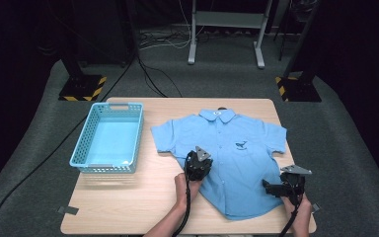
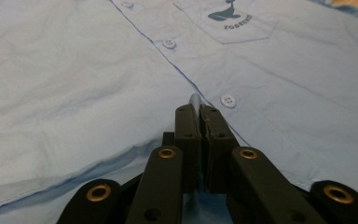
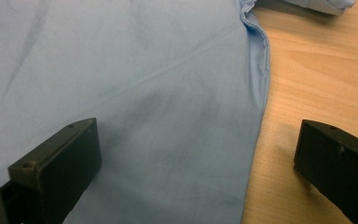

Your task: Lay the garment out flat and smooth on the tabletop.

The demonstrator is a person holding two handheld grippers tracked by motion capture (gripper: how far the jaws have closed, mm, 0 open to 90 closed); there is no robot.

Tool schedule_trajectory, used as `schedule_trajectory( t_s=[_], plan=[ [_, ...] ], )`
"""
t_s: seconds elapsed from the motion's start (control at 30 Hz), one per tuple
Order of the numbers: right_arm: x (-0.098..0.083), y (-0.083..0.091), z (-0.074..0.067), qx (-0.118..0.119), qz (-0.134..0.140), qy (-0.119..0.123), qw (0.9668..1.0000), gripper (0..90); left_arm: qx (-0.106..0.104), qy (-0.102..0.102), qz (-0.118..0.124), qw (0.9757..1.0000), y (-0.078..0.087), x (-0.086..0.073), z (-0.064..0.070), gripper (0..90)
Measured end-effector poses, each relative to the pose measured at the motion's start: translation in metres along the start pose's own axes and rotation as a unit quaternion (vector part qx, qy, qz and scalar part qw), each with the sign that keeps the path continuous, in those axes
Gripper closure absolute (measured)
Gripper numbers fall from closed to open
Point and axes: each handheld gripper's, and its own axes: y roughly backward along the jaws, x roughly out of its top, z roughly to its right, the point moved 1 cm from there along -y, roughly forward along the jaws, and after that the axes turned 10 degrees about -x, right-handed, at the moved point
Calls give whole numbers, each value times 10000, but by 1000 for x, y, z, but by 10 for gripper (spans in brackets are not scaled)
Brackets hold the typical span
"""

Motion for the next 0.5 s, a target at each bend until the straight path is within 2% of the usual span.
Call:
schedule_trajectory(
  t_s=[0.13,0.33,0.5],
  plan=[
    [0,0,0,0,0,0,10000,0,-14,-79,102,9999,9,0,1,861],
    [0,0,0,1,1,1,10000,0,-71,-15,236,9997,23,-8,2,861],
    [0,0,0,1,0,2,10000,0,-41,-46,287,9996,34,-14,2,861]
  ],
)
